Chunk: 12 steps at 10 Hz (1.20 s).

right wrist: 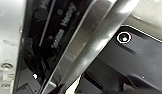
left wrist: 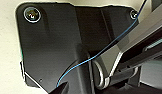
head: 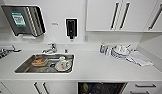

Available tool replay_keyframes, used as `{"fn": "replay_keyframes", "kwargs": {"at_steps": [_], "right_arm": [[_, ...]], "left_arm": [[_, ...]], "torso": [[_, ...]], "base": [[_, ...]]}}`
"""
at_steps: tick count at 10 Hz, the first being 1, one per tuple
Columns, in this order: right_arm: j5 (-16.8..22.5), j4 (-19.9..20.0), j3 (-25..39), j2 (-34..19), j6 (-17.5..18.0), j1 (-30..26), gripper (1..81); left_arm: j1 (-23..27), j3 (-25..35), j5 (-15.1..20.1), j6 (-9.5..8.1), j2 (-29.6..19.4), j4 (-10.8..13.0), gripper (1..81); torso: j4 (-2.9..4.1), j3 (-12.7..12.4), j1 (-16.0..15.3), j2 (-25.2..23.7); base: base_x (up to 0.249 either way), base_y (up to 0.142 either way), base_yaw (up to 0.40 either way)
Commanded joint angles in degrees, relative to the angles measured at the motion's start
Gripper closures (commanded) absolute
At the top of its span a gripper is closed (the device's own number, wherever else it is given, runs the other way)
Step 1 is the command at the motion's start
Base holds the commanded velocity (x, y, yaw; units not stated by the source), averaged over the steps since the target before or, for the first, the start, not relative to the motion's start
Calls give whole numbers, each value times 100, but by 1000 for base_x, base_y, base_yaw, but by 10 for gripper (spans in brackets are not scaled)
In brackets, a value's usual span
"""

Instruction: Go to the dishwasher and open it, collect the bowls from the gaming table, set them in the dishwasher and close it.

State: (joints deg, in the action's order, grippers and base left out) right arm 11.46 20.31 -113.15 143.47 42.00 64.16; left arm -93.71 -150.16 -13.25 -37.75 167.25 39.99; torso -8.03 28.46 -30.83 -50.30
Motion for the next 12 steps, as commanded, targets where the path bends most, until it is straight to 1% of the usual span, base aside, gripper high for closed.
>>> {"fn": "replay_keyframes", "kwargs": {"at_steps": [1,3,5,6,7,8,9,10,11,12], "right_arm": [[-355,105,462,-237,37,-1092,10],[-759,96,1147,-518,37,-1470,10],[-916,43,1874,-974,-25,-1813,10],[-1145,-9,2400,-1255,-42,-1901,10],[-1111,-229,2685,-1406,-42,-1832,10],[-1058,-528,2650,-1424,-42,-1570,10],[-988,-1023,2416,-1364,-68,-1253,10],[-953,-1749,2220,-1231,-69,-928,10],[-787,-2586,1932,-1048,-60,-628,10],[-706,-3080,1627,-881,-68,-332,10]], "left_arm": [[23,22,244,-21,-43,-17,10],[15,22,244,-21,-34,-17,10],[15,22,244,-21,-25,-9,10],[15,22,244,-13,-16,-8,10],[23,22,244,-13,-7,0,10],[32,22,244,-4,1,1,10],[41,-21,253,14,27,1,10],[50,-154,306,31,98,1,10],[58,-380,341,31,177,-8,10],[102,-565,332,31,247,1,10]], "torso": [[0,0,0,0],[0,-2,-2,-2],[0,-2,-2,-2],[0,-2,-5,-2],[0,-2,-7,-2],[0,-2,-9,-2],[0,-2,-11,-2],[0,-2,-11,-2],[0,-2,-11,-2],[0,-2,-11,-2]], "base": [[0,0,0],[0,0,0],[0,0,0],[0,0,0],[0,0,0],[0,0,0],[0,0,0],[0,0,0],[0,0,0],[0,0,0]]}}
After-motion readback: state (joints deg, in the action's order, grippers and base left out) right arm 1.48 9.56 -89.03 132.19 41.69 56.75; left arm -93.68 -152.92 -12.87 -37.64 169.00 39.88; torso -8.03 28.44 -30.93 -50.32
